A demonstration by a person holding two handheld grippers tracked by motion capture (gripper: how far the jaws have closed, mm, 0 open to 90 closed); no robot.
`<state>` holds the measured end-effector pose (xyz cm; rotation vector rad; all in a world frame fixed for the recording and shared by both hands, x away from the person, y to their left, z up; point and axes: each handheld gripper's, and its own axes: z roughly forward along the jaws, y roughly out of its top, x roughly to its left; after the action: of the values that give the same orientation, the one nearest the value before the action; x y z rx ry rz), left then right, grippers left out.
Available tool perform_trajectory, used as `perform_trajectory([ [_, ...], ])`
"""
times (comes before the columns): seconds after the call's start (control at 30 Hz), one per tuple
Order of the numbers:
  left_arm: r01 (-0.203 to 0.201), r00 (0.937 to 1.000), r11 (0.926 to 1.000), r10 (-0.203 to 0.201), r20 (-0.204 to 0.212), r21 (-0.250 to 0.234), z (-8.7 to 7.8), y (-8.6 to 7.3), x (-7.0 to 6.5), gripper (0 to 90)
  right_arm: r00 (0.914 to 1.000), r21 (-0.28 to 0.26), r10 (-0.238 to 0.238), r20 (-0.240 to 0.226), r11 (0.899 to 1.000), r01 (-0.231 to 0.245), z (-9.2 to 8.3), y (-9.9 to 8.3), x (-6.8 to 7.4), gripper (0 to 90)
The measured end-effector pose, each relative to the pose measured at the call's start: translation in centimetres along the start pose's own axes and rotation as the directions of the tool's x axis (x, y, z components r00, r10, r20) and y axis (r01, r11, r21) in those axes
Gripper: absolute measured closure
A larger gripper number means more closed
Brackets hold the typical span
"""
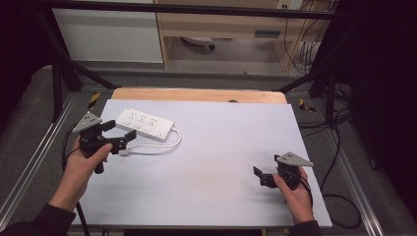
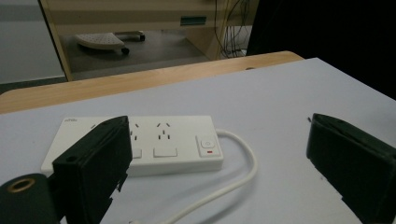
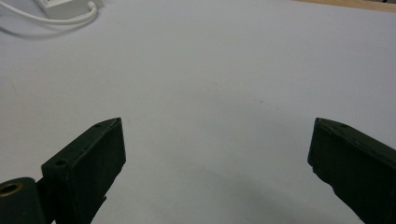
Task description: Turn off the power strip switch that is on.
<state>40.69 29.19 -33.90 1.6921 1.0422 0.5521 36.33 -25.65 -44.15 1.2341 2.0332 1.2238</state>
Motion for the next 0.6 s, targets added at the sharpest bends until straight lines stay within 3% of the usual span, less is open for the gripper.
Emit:
perform_trajectory([
  [0.17,-0.01,0.9996,0.9995,0.009,-0.026,-0.031,0.6,0.7,0.4,8.0,1.0,0.002,0.005,-0.002,1.0,-0.005,0.0,0.0,0.0,4.5],
  [0.4,0.013,0.9998,0.9997,-0.013,-0.015,-0.02,1.9,1.5,0.9,8.0,1.0,0.004,-0.005,-0.004,1.0,0.005,0.1,0.0,0.1,4.3],
  [0.6,0.006,0.9997,0.9999,-0.007,-0.025,-0.011,3.1,2.0,1.3,7.9,1.0,0.003,-0.006,-0.004,1.0,0.006,0.0,0.0,0.0,4.4],
])
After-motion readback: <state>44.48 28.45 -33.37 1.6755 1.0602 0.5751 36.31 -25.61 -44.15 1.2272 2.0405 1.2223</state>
